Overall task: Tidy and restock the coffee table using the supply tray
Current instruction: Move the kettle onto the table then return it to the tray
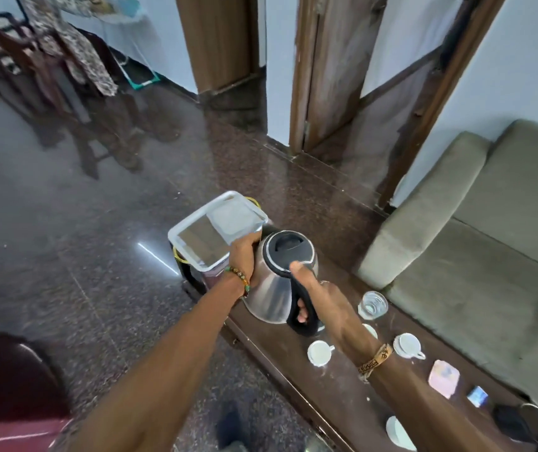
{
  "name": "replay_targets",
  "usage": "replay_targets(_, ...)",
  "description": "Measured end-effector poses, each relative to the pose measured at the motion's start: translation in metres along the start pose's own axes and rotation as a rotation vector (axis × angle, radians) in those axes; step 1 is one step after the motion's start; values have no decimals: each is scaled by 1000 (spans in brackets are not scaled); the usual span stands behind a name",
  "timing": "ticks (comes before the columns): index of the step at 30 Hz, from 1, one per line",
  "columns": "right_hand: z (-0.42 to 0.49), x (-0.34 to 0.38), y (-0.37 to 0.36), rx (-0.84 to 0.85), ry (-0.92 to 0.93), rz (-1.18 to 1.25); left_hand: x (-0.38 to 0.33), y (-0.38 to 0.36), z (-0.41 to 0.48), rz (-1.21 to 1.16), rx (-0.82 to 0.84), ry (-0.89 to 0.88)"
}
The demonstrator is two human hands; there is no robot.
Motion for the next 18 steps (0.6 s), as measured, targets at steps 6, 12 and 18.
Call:
replay_targets(6,3,35,-80,-50,89,-262,-16,103,6,-66,-182,-61)
replay_targets(12,19,69,-173,-148,97,-405,-24,208,31,6,-282,-75)
replay_targets(18,34,99,-244,-156,100,-338,-44,277,61,22,-281,-77)
Point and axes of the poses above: each hand's wrist, its own z-axis towards the middle knuckle, its own y-axis out of the back of the hand, x = y × z, the point moved 5 cm from there along z, towards the middle knuckle, and after that the axes turned 9 degrees about -y, right-handed, at the moved point
